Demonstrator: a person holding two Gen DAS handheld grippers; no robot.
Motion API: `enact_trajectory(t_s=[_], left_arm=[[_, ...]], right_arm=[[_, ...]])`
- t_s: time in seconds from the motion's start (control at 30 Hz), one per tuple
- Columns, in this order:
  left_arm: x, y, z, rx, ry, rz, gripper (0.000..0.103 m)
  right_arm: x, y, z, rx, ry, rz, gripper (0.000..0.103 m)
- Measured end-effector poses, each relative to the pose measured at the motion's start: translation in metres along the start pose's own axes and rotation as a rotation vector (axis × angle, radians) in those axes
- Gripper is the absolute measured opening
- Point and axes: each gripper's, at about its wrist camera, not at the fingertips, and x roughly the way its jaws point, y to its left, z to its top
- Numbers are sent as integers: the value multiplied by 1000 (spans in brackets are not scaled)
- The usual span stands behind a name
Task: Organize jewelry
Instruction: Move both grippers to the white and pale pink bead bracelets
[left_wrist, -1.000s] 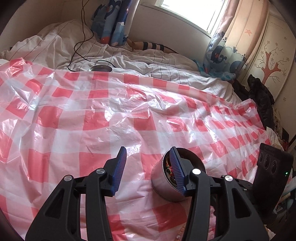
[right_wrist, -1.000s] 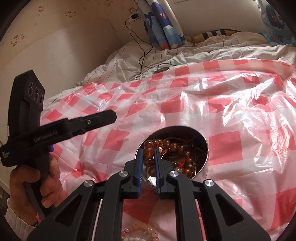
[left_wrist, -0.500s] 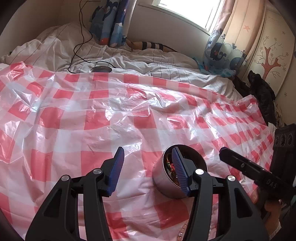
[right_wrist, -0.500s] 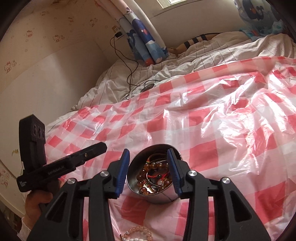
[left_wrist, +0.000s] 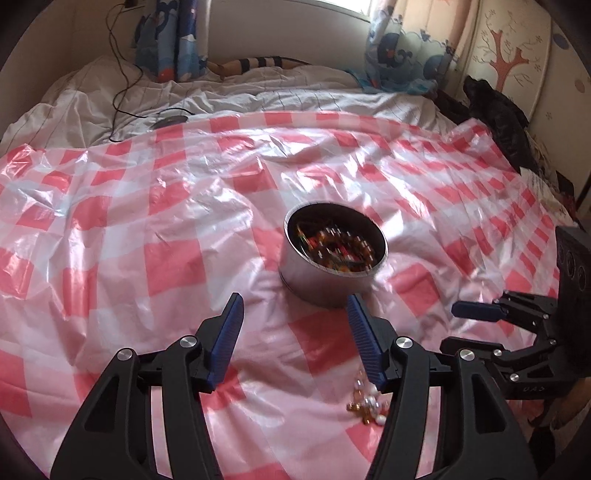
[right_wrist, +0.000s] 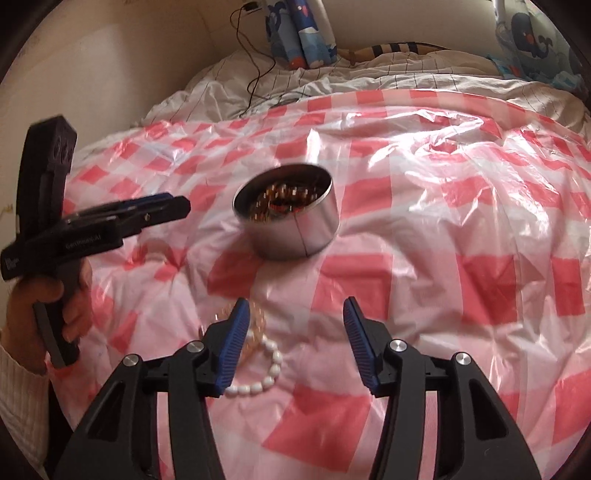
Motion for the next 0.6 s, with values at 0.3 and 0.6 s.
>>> enact_trajectory(t_s=[0.3,0.6], left_arm=[[27,-53,-29,210,80,41,55],[30,-49,-39,312,111,187,55]], right_arm=[[25,33,-15,-198,40,-143,52],[12,6,-8,-137,5,-214,53]])
